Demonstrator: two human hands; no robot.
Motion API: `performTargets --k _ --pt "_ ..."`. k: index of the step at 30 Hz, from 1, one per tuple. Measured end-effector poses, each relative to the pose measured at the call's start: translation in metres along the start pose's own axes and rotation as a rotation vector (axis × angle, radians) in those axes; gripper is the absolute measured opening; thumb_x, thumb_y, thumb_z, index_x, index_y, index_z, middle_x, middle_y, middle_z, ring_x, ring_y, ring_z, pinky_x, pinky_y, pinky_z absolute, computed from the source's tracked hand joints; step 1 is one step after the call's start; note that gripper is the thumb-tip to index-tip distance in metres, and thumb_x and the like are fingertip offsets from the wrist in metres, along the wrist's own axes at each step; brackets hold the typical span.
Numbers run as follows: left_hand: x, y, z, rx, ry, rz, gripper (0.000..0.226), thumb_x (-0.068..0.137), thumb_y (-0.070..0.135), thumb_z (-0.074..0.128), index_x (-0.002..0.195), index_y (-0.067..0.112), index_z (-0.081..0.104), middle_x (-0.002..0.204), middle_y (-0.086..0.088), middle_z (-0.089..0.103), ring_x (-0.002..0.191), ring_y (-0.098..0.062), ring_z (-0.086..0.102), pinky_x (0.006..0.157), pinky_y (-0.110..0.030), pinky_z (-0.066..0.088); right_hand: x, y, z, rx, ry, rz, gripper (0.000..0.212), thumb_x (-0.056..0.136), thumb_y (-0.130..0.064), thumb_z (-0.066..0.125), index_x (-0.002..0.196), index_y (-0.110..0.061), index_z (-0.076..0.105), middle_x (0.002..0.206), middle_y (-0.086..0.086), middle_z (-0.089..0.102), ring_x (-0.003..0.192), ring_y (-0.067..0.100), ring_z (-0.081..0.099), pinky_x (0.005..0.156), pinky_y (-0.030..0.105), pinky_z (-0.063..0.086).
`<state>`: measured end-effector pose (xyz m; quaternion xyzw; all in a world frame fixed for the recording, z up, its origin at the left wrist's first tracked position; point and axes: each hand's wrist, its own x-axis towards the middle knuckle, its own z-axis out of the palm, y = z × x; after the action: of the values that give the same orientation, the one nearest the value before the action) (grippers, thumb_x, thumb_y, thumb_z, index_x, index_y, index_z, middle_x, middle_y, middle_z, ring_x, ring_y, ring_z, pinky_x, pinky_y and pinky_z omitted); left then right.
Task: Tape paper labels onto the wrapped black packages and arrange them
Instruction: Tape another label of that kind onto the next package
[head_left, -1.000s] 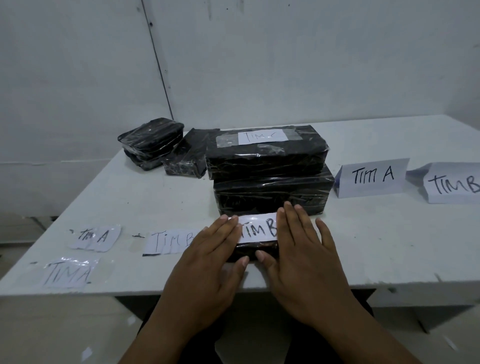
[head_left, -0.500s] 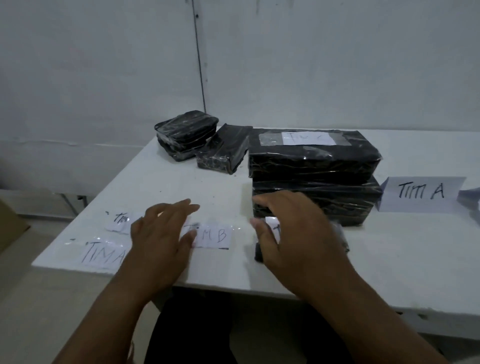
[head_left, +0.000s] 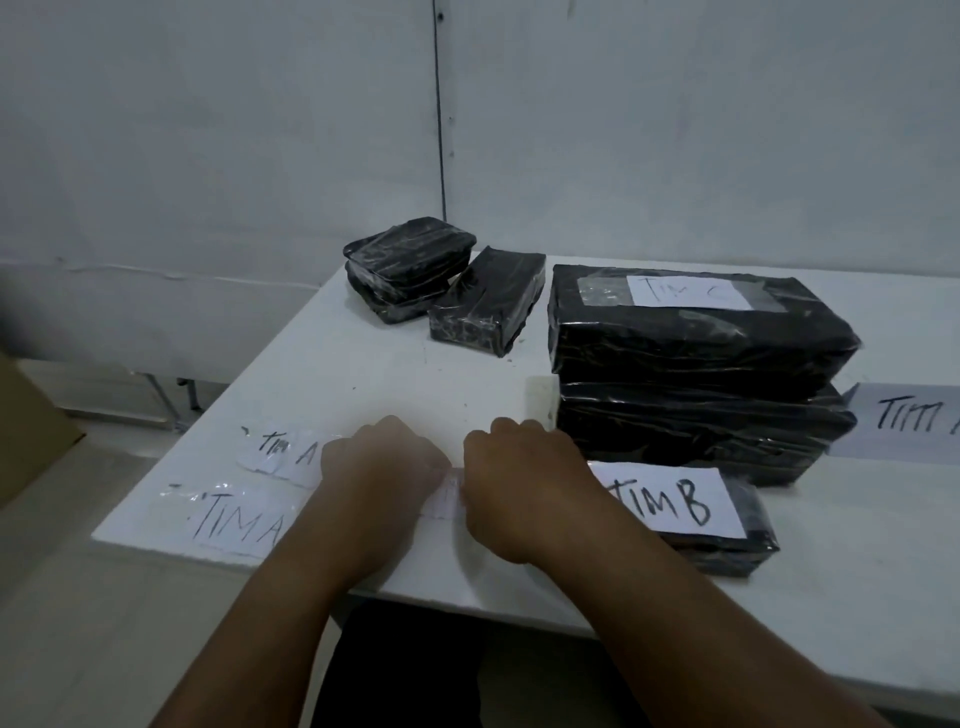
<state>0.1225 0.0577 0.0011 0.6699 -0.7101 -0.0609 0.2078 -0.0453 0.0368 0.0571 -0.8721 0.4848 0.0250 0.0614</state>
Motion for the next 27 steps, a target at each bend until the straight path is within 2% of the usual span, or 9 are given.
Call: performTargets --k 3,7,10,12,15,19,21,24,27 --pt "0.000 -0.005 -0.002 -0.071 0.034 0.023 0.019 0.101 0.025 0.058 0.095 0.043 0.062 0.096 0.016 0.051 0.091 -0.004 0.053 0.094 -0.036 0.034 0.001 0.001 0.002 0.093 0.030 -0.002 0.016 0.095 -0.024 0.057 0.109 -0.015 0.054 0.110 0.007 0.058 0.100 0.028 0.057 0.072 0.034 0.033" --pt "-0.003 -0.013 -0.015 -0.154 0.067 0.059 0.026 0.102 0.024 0.056 0.091 0.047 0.052 0.098 0.019 0.051 0.091 -0.001 0.053 0.086 -0.038 0.043 -0.001 0.002 -0.007 0.270 0.097 0.008 0.016 0.096 -0.027 0.059 0.110 -0.020 0.056 0.106 0.003 0.061 0.091 0.024 0.060 0.067 0.034 0.045" --pt "-0.003 -0.009 -0.032 -0.232 0.122 0.065 0.014 0.100 0.038 0.049 0.088 0.045 0.053 0.099 0.022 0.056 0.095 0.001 0.054 0.081 -0.029 0.045 -0.004 0.002 -0.016 0.387 0.209 0.014 0.009 0.097 -0.028 0.059 0.104 -0.023 0.057 0.101 -0.002 0.062 0.090 0.019 0.059 0.073 0.035 0.051" --pt "-0.001 -0.005 -0.044 -0.253 0.187 0.068 0.015 0.100 0.045 0.046 0.091 0.042 0.058 0.096 0.021 0.061 0.093 0.002 0.056 0.077 -0.023 0.045 -0.006 0.000 -0.026 0.449 0.285 0.004 0.007 0.097 -0.029 0.059 0.101 -0.024 0.059 0.098 -0.004 0.063 0.090 0.015 0.058 0.076 0.035 0.052" --pt "0.003 -0.004 -0.059 -0.312 0.247 0.027 0.004 0.096 0.037 0.060 0.098 0.037 0.064 0.092 0.017 0.067 0.091 -0.003 0.062 0.075 -0.024 0.047 -0.006 -0.004 -0.039 0.480 0.313 -0.034 0.007 0.098 -0.031 0.059 0.101 -0.025 0.060 0.096 -0.006 0.062 0.089 0.012 0.056 0.073 0.030 0.050" --pt "0.008 -0.011 -0.072 -0.391 0.194 -0.013 0.019 0.087 0.048 0.059 0.102 0.038 0.066 0.093 0.016 0.069 0.092 -0.003 0.064 0.077 -0.023 0.048 -0.002 -0.003 -0.045 0.481 0.315 -0.034 0.009 0.100 -0.034 0.058 0.102 -0.026 0.060 0.096 -0.007 0.061 0.086 0.010 0.055 0.066 0.025 0.043" --pt "0.011 -0.021 -0.070 -0.384 0.151 -0.040 0.011 0.096 0.039 0.058 0.098 0.036 0.069 0.099 0.020 0.070 0.096 0.000 0.063 0.079 -0.024 0.046 -0.002 0.000 -0.046 0.485 0.324 -0.030 0.012 0.100 -0.037 0.057 0.102 -0.026 0.061 0.097 -0.007 0.061 0.088 0.010 0.055 0.069 0.027 0.044" --pt "0.013 -0.042 -0.063 -0.334 0.061 -0.102 0.021 0.103 0.030 0.053 0.093 0.036 0.070 0.102 0.025 0.070 0.098 0.006 0.060 0.079 -0.022 0.042 -0.003 0.003 -0.043 0.477 0.332 -0.032 0.012 0.100 -0.037 0.057 0.100 -0.026 0.061 0.098 -0.005 0.063 0.092 0.012 0.056 0.075 0.031 0.048" --pt "0.013 -0.056 -0.053 -0.327 0.064 -0.120 0.019 0.102 0.028 0.054 0.097 0.036 0.071 0.104 0.021 0.071 0.103 0.008 0.058 0.082 -0.017 0.040 -0.004 0.003 -0.039 0.473 0.313 -0.020 0.009 0.099 -0.035 0.057 0.097 -0.027 0.059 0.097 -0.007 0.063 0.089 0.011 0.056 0.072 0.030 0.049"
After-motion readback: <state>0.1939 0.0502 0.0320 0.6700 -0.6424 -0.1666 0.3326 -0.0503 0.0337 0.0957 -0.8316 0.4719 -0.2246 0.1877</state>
